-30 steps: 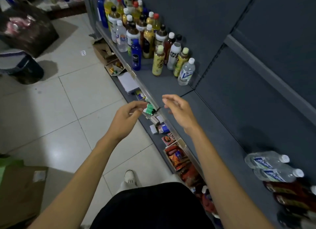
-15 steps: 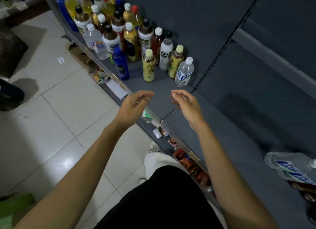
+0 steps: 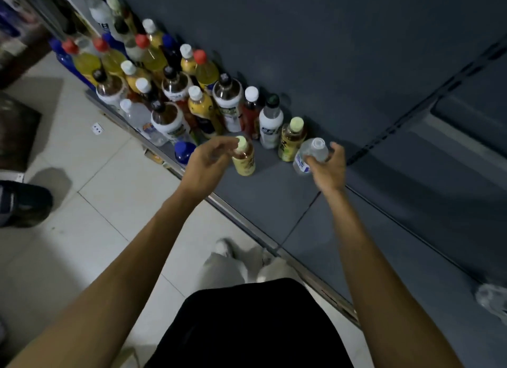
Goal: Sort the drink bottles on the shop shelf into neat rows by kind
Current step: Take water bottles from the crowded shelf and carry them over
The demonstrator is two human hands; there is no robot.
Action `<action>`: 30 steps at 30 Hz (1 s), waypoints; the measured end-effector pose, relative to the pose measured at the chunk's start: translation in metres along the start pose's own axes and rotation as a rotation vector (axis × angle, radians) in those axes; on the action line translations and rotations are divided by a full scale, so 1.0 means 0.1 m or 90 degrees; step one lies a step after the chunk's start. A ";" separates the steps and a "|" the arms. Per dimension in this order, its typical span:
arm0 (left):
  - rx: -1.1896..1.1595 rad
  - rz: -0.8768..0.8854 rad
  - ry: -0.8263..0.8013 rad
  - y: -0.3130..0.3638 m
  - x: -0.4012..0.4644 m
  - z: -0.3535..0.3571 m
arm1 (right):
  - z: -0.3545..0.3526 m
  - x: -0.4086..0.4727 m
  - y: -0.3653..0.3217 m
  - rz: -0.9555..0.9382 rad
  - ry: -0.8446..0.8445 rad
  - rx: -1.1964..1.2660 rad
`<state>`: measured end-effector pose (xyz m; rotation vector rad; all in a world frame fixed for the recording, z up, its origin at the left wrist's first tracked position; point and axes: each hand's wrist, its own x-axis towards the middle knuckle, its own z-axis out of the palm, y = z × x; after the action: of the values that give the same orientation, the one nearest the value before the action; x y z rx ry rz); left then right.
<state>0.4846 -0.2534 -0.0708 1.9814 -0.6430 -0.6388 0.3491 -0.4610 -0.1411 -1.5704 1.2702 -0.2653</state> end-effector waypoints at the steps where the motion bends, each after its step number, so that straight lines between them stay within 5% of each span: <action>1: -0.004 0.004 0.002 -0.02 0.14 -0.05 | 0.05 0.10 0.00 0.022 0.006 -0.028; 7: 0.007 0.036 -0.015 -0.30 0.98 -0.32 | 0.43 0.31 0.06 0.059 0.104 -0.083; 20: -0.041 -0.005 -0.301 -0.39 1.71 -0.46 | 0.74 0.20 0.07 0.154 0.291 -0.109; 30: -0.012 0.083 -0.256 -0.07 1.08 -0.25 | 0.48 -0.61 -0.01 0.023 0.244 0.090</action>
<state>0.5813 -0.3068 -0.0847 1.7876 -0.9950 -0.9692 0.3581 -0.3846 -0.1358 -1.4156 1.5348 -0.6421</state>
